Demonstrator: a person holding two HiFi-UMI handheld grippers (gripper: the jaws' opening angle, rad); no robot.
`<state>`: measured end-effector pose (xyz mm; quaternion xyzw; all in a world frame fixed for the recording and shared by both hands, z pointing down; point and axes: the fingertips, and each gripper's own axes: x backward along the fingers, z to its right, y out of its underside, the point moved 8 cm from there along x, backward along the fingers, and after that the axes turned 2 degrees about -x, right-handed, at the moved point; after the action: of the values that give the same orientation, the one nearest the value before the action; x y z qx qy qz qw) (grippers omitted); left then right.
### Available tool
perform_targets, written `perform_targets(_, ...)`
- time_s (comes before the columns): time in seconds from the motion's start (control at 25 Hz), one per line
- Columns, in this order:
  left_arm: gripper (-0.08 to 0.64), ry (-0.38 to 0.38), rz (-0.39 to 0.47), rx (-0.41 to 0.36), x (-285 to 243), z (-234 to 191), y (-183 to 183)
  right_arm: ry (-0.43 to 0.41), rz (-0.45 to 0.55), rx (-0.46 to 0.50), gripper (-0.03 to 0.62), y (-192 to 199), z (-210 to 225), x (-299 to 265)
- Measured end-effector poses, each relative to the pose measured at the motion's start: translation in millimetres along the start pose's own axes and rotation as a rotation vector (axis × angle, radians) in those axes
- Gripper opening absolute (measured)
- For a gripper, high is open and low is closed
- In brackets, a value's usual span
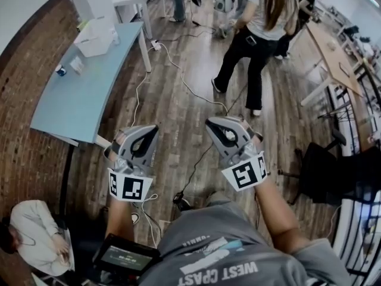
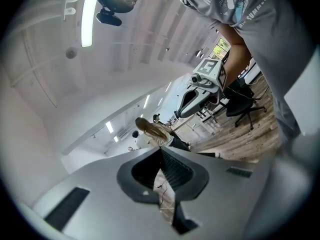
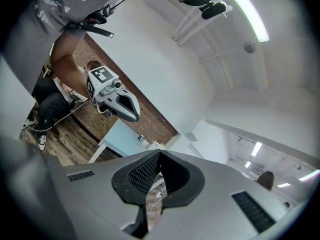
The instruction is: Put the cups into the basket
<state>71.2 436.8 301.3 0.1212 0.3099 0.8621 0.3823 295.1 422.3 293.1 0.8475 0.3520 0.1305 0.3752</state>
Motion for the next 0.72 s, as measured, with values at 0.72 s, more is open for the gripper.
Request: perform_targets(0.72,0.002,-0.063,-0.204,-0.049,-105,-64,53,-0.100,0.141,-0.074,0.006,95,100,-115)
